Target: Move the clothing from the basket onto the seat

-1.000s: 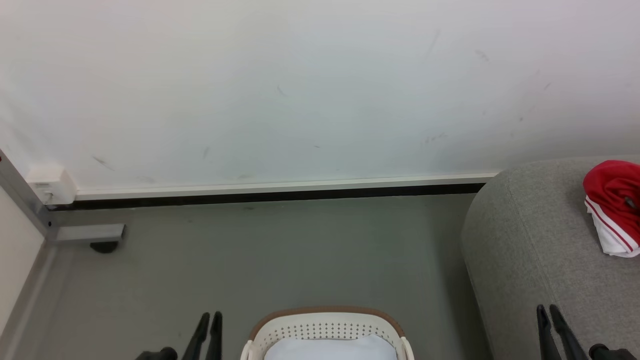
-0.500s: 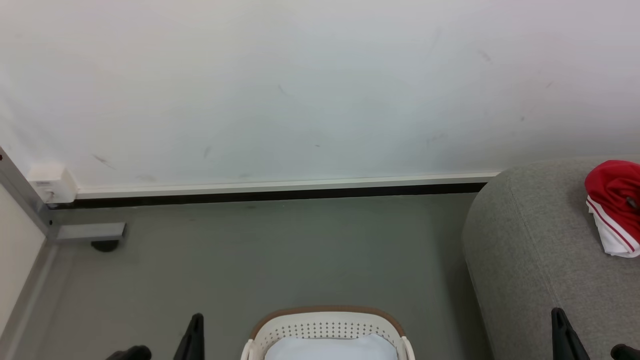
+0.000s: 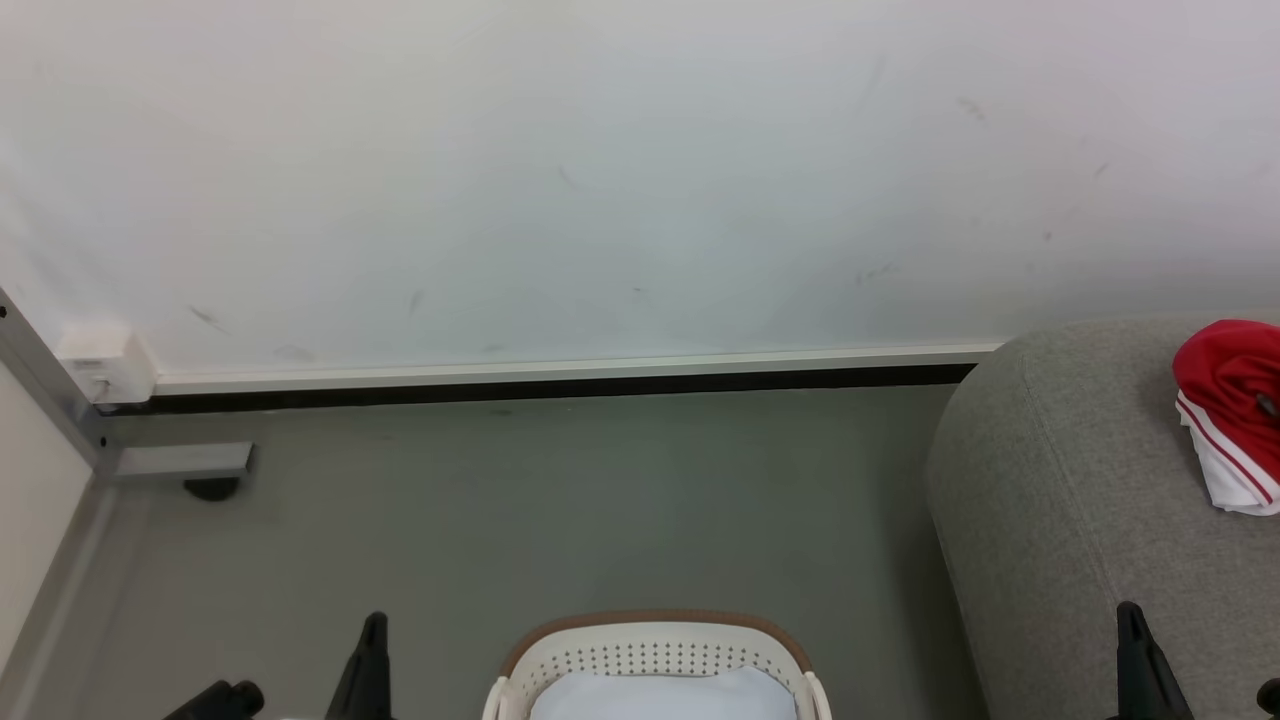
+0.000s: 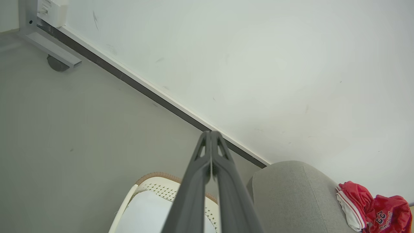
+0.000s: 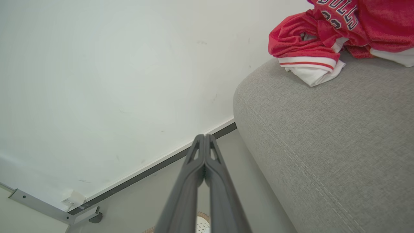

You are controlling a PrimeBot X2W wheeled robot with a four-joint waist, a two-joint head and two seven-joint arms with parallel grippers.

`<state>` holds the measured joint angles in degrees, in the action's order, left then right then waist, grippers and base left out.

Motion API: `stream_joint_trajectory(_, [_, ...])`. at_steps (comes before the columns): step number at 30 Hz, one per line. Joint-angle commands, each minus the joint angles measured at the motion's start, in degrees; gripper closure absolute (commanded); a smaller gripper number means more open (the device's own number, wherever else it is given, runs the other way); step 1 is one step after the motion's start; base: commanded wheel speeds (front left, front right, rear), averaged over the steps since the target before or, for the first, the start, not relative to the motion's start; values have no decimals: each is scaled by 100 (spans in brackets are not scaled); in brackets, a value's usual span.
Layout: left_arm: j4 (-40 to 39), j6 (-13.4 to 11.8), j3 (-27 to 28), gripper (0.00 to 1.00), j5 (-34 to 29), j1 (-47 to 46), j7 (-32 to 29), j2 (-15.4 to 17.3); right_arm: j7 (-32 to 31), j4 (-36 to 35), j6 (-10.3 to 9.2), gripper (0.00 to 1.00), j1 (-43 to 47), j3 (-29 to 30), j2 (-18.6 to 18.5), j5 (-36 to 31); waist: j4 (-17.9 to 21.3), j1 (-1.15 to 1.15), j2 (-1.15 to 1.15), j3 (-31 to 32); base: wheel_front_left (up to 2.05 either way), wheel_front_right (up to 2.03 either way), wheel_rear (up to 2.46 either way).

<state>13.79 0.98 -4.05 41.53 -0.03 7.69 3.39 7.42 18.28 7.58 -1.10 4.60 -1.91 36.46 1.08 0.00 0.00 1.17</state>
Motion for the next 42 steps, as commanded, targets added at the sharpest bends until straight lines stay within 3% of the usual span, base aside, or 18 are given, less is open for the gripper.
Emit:
stream_joint_trajectory(1, [-107, 25, 62, 100, 233, -153, -48, 9, -52, -111, -4, 100, -179, 37, -58, 229, -1, 0, 0, -1, 0, 0, 0])
stream_joint_trajectory(42, [-239, 183, 602, 100, 2783, -412, -776, -18, -757, -248, -8, 100, -429, 115, -108, 3072, -45, 0, 0, -45, 0, 0, 0])
